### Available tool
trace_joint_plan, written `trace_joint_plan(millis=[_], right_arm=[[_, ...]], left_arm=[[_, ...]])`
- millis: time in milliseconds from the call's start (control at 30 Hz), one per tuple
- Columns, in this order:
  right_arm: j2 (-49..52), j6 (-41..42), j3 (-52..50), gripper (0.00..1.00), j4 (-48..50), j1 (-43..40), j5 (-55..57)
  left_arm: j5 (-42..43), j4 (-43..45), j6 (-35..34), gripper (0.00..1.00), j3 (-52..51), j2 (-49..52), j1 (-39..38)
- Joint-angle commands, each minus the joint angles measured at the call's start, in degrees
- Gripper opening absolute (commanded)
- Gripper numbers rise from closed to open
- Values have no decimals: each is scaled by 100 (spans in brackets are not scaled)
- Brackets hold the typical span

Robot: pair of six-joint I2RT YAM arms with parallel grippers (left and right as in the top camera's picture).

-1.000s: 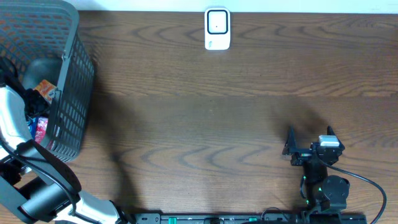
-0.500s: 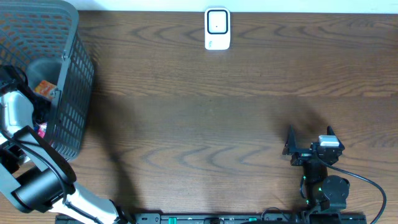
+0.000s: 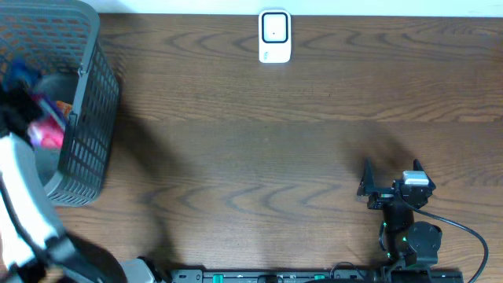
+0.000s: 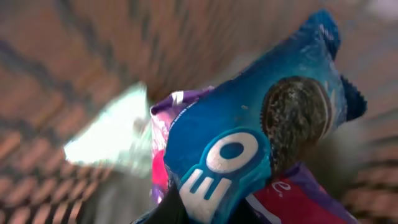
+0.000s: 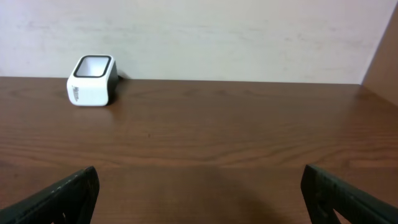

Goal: Scan the item barcode
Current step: 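Grasp the blue Oreo pack with the left gripper and lift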

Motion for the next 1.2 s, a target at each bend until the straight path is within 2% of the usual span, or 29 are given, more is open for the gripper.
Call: trace_joint_plan(millis=[0,133,500,633,767,933,1100,1133,1167], right_arm=[[-22,98,-7,99,-20,-39,-7],[-22,98,-7,99,-20,-39,-7],[-22,98,-7,99,-20,-39,-7],[-22,98,-7,99,-20,-39,-7],[-22,98,-7,99,-20,-39,-7],[-22,98,-7,99,-20,-39,-7],[-22,98,-7,99,-20,-39,-7],[-22,98,-7,99,-20,-39,-7],[-22,98,-7,99,-20,-39,-7]], left_arm=[[1270,275,-210,7,219,-752,9],[1272,315,-269,7,216,-1071,9],[1266,254,-387,7,195,-935,9],[542,98,-369,8,157,-841,9],[-160,-544,-369,7,-15,-326,11],[-190,-1113,-372,8,-87,866,9],[-192,-1217,-372,8,-87,1753,9],[-192,-1198,-372,8,-87,1790,9],[-195,-1152,-372,17,-87,1792,9]])
